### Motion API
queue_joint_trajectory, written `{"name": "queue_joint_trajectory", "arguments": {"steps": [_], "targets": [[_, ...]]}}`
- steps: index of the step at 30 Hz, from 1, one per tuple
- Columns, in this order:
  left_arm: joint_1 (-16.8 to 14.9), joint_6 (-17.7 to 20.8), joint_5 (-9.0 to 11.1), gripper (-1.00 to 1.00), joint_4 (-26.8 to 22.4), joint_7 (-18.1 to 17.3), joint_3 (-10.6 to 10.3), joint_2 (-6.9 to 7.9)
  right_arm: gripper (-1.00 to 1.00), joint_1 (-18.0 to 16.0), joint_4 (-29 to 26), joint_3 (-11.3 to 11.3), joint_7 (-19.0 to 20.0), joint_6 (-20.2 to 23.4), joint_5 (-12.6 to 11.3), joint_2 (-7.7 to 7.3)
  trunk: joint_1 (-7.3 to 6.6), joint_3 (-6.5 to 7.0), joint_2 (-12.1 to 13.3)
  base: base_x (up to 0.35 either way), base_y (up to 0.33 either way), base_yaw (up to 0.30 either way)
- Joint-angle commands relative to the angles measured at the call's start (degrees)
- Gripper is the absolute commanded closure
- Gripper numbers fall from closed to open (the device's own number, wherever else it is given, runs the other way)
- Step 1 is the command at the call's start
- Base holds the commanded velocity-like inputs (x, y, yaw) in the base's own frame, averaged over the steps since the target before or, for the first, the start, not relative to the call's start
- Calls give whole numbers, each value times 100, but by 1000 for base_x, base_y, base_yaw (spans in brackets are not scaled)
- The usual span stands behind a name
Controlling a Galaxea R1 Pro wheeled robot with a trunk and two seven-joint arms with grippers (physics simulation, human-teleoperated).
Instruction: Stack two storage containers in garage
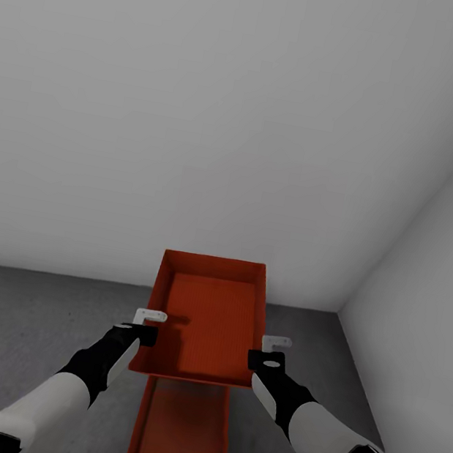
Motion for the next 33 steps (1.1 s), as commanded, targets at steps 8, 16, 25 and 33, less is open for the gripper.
{"name": "queue_joint_trajectory", "arguments": {"steps": [8, 16, 25, 33], "targets": [[1, 32, 53, 100, 10, 68, -29, -35, 100, -9, -69, -135, -442, 51, 134, 5, 2, -86, -12, 0, 0, 0], [5, 32, 53, 100, 6, 68, -29, -37, 100, -9, -69, -135, -439, 61, 134, 2, 2, -160, -12, 0, 0, 0], [3, 32, 55, 100, 6, 68, -29, -37, 100, -9, -69, -135, -438, 63, 134, 2, 2, -244, -12, 0, 0, 0], [1, 32, 54, 100, 6, 68, -29, -37, 100, -9, -69, -135, -438, 62, 134, 2, 2, -319, -12, 0, 0, 0]]}}
